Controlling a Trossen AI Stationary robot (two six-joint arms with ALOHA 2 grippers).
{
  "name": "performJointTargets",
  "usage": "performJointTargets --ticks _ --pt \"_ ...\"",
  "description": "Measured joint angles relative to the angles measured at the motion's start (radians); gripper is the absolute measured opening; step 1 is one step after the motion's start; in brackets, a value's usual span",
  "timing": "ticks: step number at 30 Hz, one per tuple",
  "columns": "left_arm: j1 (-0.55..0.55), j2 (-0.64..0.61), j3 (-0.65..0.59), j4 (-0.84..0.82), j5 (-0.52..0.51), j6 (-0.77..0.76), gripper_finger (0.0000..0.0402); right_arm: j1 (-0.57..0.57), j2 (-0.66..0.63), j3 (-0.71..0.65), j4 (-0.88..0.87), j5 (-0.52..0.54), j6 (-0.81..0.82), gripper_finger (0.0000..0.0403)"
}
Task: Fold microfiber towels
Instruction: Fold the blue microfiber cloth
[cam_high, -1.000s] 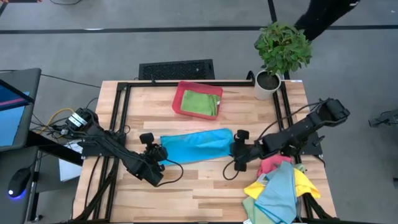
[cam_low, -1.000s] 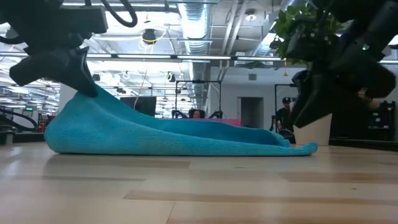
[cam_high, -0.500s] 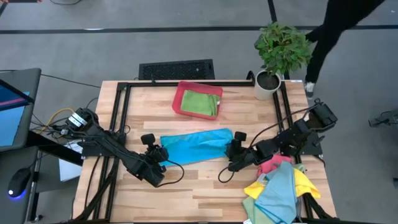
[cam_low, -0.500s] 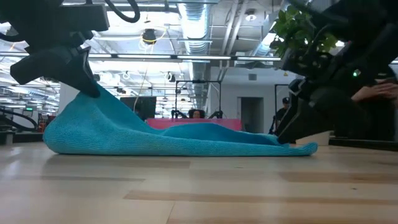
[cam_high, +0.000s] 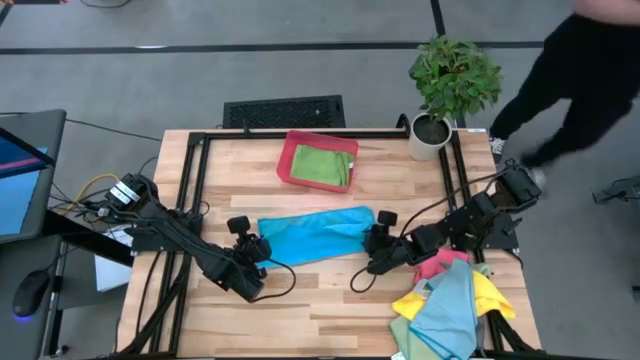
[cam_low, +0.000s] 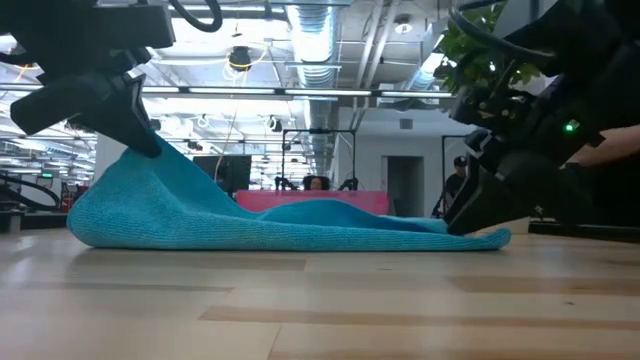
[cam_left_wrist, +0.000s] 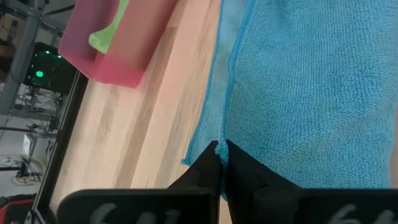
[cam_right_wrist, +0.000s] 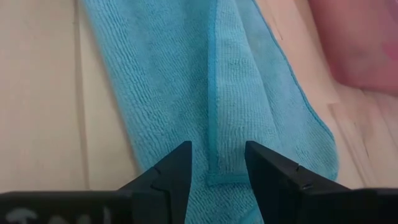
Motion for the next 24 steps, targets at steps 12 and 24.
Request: performJointTargets --ticks 12,24 --pt "-0.002 0.0 0.0 0.004 0.0 0.0 0.0 -0.012 0.013 -0.009 -0.008 0.004 0.0 0.0166" --pt "-0.002 0.0 0.0 0.007 -0.001 0.003 0.0 -0.005 0.023 0.002 -0.026 0.022 0.007 0.0125"
